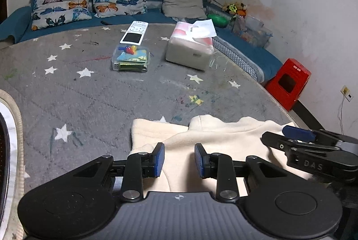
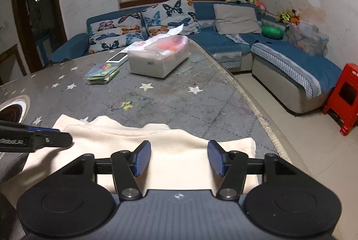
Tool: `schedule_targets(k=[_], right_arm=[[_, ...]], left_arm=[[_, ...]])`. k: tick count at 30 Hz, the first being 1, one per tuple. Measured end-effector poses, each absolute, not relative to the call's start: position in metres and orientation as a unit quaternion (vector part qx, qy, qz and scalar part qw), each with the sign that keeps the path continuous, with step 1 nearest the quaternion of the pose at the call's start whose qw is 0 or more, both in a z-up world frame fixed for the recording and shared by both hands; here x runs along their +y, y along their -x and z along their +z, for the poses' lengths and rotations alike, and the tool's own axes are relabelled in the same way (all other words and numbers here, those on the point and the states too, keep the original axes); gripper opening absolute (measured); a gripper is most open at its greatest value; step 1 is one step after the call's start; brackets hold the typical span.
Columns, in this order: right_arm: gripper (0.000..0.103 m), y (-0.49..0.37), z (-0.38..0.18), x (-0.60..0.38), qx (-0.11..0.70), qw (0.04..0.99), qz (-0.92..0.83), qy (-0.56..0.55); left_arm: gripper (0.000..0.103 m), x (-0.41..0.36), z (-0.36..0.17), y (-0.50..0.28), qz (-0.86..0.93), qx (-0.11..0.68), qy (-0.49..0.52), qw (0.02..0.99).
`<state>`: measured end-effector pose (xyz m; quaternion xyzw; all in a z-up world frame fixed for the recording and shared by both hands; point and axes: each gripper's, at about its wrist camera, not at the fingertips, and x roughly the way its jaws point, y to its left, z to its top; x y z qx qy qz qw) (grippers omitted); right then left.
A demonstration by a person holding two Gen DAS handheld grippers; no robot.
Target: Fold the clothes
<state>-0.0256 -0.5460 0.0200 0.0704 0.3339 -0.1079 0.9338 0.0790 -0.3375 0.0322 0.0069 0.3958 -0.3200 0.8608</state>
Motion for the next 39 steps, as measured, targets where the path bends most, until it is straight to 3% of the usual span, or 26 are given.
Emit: schedule_targets(k=[5,12,26,33,39], right_arm=[[0.076,0.041,0.027,-0.534,0.333,0.937,-0.096,-0.056],[0.084,0.067,0.028,-0.514,0.333,0.938,-0.078,-0.056],[0.093,0.111,0.013,-0.488,0.324,0.939,-0.094,-0.058],[0.103,0.118,0.012,-0.487,0.312,0.942,-0.096,-0.075],[0.103,0.12,0.011,-0.482,0.309,0.942,-0.104,-0.076]], left_arm=[[0.036,-0.337,0.037,-0.07,-0.324,0.386,-0.014,0.863],[0.044,-0.327,0.046,-0.043,-0.329,0.362,-0.035,0.871],[0.046,-0.295,0.034,0.008,-0.327,0.347,-0.055,0.877],[0.052,-0.289,0.034,0.011,-0.321,0.349,-0.044,0.879],[0.059,-0.281,0.035,0.019,-0.317,0.359,-0.032,0.877]])
